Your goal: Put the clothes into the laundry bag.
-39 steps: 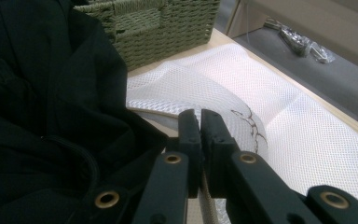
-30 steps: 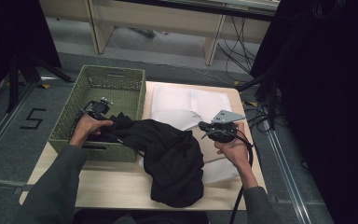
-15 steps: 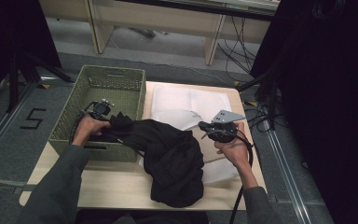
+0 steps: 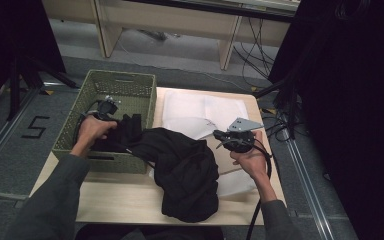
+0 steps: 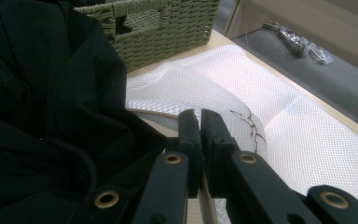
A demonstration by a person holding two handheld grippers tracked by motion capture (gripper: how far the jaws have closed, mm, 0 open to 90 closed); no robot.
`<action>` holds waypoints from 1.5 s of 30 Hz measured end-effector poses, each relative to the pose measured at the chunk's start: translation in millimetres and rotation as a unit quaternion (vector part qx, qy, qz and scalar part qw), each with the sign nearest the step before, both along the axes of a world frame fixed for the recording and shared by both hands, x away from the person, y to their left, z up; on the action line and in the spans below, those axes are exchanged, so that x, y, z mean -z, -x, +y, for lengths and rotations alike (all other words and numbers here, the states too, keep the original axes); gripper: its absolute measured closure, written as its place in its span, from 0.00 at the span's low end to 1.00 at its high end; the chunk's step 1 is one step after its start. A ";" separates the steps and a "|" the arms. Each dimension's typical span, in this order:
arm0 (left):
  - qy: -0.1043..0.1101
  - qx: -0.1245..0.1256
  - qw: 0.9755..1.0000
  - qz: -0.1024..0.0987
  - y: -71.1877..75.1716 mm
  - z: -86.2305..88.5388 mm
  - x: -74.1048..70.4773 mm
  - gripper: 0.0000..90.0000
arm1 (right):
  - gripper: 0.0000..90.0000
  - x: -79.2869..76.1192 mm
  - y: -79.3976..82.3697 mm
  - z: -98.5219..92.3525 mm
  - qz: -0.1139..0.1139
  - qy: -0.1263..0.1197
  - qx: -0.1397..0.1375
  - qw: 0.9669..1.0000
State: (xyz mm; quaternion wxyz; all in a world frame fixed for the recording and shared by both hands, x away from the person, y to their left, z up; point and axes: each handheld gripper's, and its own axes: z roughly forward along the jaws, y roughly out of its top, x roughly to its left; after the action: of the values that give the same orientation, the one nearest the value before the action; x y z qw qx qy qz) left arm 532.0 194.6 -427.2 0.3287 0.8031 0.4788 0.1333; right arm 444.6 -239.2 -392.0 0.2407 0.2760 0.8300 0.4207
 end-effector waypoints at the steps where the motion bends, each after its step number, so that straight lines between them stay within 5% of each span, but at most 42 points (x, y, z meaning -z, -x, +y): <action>1: 0.012 -0.005 1.000 -0.015 3.5 -1.3 -10.5 0.96 | 0.98 -0.6 -1.4 -0.7 -0.006 0.005 -0.007 1.000; 7: 0.019 0.034 0.997 -0.060 28.7 -10.3 -78.0 0.96 | 0.98 0.1 0.8 0.6 -0.003 -0.004 0.006 1.000; 12: 0.038 0.079 0.991 -0.101 55.4 -26.1 -123.2 0.96 | 0.98 0.2 0.3 0.2 -0.006 -0.004 0.007 1.000; 17: 0.072 0.137 0.980 -0.122 87.1 -52.0 -164.4 0.96 | 0.98 0.1 0.1 -0.1 -0.007 -0.004 0.008 1.000; 21: 0.095 0.179 0.971 -0.125 107.9 -75.4 -180.4 0.96 | 0.98 -0.5 0.2 -1.1 -0.003 -0.003 0.008 1.000; 27: 0.123 0.240 0.955 -0.125 131.7 -107.1 -186.6 0.96 | 0.98 -0.8 -0.7 -2.7 -0.010 -0.001 0.010 1.000; 32: 0.128 0.274 0.946 -0.115 140.8 -134.9 -180.9 0.96 | 0.98 -1.0 -1.0 -3.3 -0.010 0.000 0.009 1.000; 34: 0.129 0.281 0.945 -0.109 141.5 -140.0 -178.4 0.96 | 0.98 -1.1 -0.8 -3.4 -0.008 -0.001 0.010 1.000; 35: 0.130 0.294 0.942 -0.099 142.4 -154.9 -169.7 0.96 | 0.98 -1.2 -0.9 -3.6 -0.007 -0.002 0.009 1.000; 40: 0.143 0.317 0.935 -0.067 140.3 -188.9 -145.7 0.96 | 0.98 -1.1 -1.1 -4.6 -0.007 -0.008 0.010 1.000; 43: 0.149 0.323 0.933 -0.046 136.3 -206.2 -130.0 0.96 | 0.98 -0.8 -0.9 -6.3 0.001 -0.012 0.011 1.000; 45: 0.146 0.321 0.935 -0.030 134.6 -213.1 -119.3 0.96 | 0.98 -0.7 -1.8 -7.6 -0.003 -0.012 0.006 1.000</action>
State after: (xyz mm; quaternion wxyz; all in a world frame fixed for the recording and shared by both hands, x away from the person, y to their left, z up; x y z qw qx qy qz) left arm 397.4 -18.5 -307.9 0.4824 0.8526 0.1992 -0.0266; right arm 446.3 -246.8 -391.3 0.2424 0.2827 0.8223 0.4303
